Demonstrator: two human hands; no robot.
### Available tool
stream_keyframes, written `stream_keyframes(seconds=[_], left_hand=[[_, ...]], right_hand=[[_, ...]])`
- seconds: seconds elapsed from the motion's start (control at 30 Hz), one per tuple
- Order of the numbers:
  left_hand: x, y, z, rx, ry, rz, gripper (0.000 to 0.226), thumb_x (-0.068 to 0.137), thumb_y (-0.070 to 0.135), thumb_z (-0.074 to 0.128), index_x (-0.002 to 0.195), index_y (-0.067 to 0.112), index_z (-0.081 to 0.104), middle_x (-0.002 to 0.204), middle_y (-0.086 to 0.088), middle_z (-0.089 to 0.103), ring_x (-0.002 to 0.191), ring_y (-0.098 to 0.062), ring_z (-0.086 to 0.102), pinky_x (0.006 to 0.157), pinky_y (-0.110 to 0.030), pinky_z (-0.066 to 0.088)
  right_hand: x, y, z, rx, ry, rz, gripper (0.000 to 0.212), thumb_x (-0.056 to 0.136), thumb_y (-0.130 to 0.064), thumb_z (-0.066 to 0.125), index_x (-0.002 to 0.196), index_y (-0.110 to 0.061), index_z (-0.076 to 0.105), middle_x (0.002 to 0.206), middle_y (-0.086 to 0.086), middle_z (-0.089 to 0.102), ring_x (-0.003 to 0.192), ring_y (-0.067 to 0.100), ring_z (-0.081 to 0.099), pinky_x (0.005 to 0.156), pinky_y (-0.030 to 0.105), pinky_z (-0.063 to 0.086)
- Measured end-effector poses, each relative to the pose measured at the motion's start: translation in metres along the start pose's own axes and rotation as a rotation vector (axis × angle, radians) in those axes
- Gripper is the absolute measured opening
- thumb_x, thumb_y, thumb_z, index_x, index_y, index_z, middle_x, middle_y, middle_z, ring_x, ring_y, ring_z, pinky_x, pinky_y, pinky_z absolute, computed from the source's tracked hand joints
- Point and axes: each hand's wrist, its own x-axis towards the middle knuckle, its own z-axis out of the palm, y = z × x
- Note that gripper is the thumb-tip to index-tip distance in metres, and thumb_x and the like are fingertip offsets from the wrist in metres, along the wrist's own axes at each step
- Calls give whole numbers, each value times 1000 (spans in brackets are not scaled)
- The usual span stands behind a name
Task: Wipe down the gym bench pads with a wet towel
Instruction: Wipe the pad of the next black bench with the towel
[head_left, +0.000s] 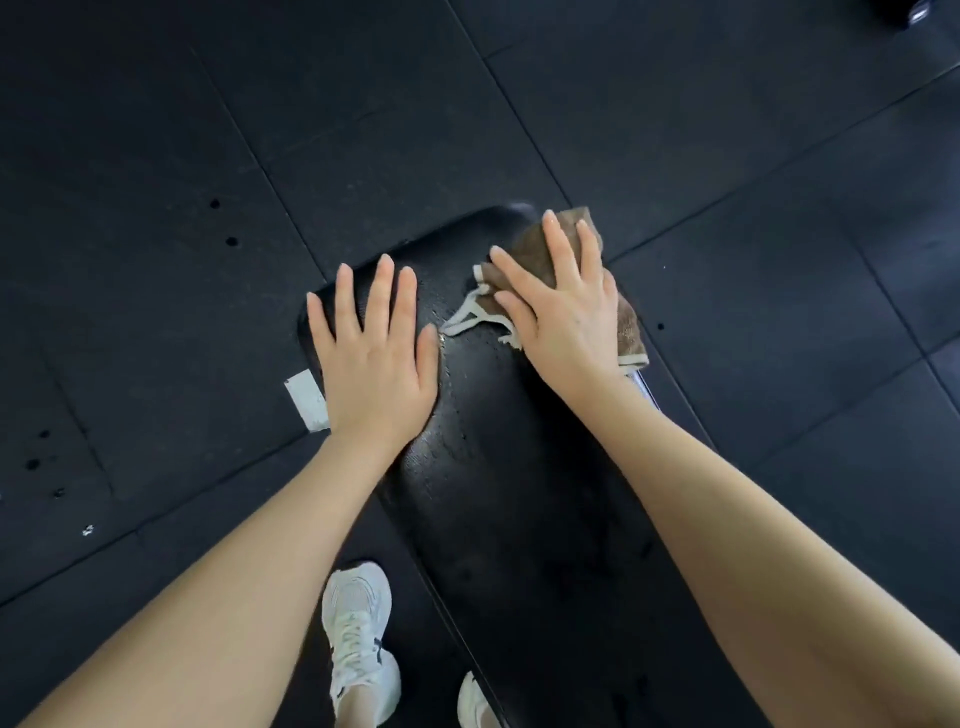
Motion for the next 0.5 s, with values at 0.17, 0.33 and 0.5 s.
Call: stream_keyframes(seconds=[0.17,0.33,0.5], left_hand=[[1,2,-3,19,-36,-10,56,96,39,22,146,15,27,154,-6,26,141,-38,17,112,-58,8],[-2,5,-7,-5,-43,-1,57,96,40,21,146,14,26,155,-7,25,142,-38,15,112,-59,8],[-2,2,1,-33,11,17,55,97,39,24,147,14,26,155,-6,24,142,-38,14,112,-57,6]], right_hand=[[-157,48,-32,52,-17,27,38,101,-41,32,128,-31,56,151,14,34,132,47,35,93,57,43],[-237,44,-54,7,-74,114,39,102,-44,26,128,-32,51,150,14,34,134,50,29,98,66,33],[-92,-12,-12,-63,73,82,41,92,-38,40,124,-26,63,144,15,45,132,49,36,98,69,31]])
